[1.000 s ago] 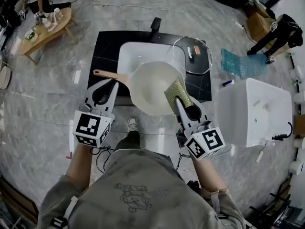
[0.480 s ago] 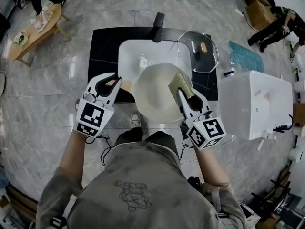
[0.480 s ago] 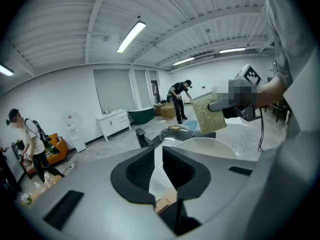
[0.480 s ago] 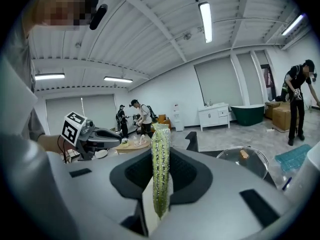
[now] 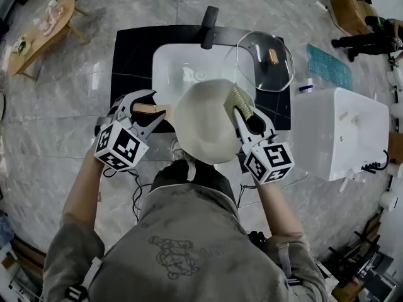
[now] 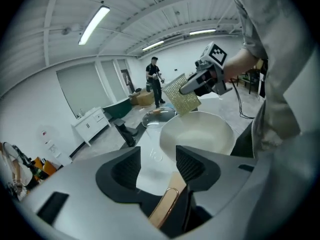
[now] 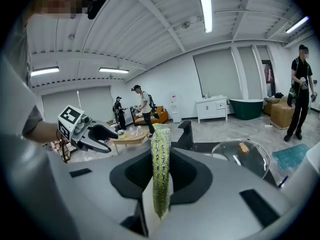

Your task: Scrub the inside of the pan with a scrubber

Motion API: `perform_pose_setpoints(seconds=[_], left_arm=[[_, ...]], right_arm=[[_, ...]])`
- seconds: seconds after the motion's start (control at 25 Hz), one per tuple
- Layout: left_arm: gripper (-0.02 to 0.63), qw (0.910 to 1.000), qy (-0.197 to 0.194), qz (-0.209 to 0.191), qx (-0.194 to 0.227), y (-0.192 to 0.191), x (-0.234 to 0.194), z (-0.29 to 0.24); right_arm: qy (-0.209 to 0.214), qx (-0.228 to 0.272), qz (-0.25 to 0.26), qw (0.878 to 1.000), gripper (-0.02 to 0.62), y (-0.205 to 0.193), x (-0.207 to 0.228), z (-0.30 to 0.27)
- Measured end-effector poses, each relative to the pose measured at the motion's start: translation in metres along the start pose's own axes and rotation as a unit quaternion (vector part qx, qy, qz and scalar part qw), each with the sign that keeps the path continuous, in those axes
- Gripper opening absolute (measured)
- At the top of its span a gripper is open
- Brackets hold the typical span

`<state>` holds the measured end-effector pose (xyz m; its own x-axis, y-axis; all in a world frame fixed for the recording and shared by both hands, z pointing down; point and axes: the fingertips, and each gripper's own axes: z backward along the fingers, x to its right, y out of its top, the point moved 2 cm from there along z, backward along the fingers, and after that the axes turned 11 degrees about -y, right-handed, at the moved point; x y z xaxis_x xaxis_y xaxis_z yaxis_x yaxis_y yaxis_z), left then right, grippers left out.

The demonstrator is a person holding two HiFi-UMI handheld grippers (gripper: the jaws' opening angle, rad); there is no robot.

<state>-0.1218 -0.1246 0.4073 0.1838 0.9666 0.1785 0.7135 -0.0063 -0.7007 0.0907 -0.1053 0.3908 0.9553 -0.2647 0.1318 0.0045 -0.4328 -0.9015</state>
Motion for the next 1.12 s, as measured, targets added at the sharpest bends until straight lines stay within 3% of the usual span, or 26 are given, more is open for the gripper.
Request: perform_pose_setpoints(seconds=[0.24, 0.4, 0.64, 1.12], left_arm=[[0.235, 0.9954, -0.057, -0.029, -0.071, -0.026, 0.014, -0.026], [0.245, 0.9833, -0.086, -0.073, -0.143, -0.054, 0.02, -0.044], [0.253, 0.9648, -0.126, -0.1, -0.208, -0.085, 0.02, -0.067], [0.254, 0.9421, -0.166, -0.137, -0.257, -0.114, 0.033, -0.105]], right_arm=[[0.006, -0.024, 0.008, 1.0, 0.08, -0.018, 0.016, -0.029], [0.0, -0.039, 0.011, 0.999, 0.08, -0.033, 0.025, -0.042], [-0.041, -0.056, 0.015, 0.997, 0.08, -0.055, 0.042, -0.06], [-0.104, -0.082, 0.047, 0.99, 0.08, -0.09, 0.06, -0.086]])
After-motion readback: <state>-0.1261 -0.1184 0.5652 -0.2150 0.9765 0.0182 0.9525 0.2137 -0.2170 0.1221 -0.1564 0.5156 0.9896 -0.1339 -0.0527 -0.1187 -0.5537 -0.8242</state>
